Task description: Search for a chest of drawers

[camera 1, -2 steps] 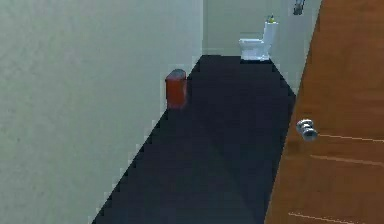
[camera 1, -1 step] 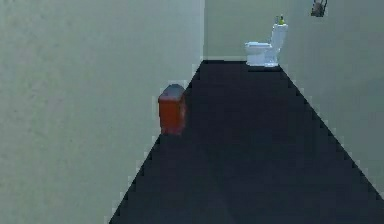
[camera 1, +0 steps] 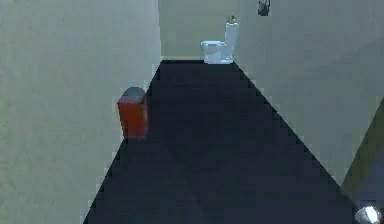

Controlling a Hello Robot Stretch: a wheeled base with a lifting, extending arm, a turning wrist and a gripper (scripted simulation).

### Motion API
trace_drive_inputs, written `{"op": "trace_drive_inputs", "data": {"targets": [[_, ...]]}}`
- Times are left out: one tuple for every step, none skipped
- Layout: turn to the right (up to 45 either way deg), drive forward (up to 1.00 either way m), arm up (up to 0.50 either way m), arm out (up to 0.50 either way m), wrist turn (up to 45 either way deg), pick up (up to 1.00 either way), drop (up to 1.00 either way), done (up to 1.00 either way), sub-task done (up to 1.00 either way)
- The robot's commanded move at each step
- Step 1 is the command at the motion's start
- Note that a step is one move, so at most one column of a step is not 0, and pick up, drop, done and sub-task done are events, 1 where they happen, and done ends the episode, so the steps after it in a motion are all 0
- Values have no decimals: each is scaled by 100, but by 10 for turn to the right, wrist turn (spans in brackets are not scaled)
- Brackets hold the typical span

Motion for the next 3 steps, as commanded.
{"op": "trace_drive_inputs", "data": {"targets": [[0, 70, 0, 0, 0, 0, 0, 0, 0], [420, 0, 0, 0, 0, 0, 0, 0, 0], [0, 25, 0, 0, 0, 0, 0, 0, 0]]}}
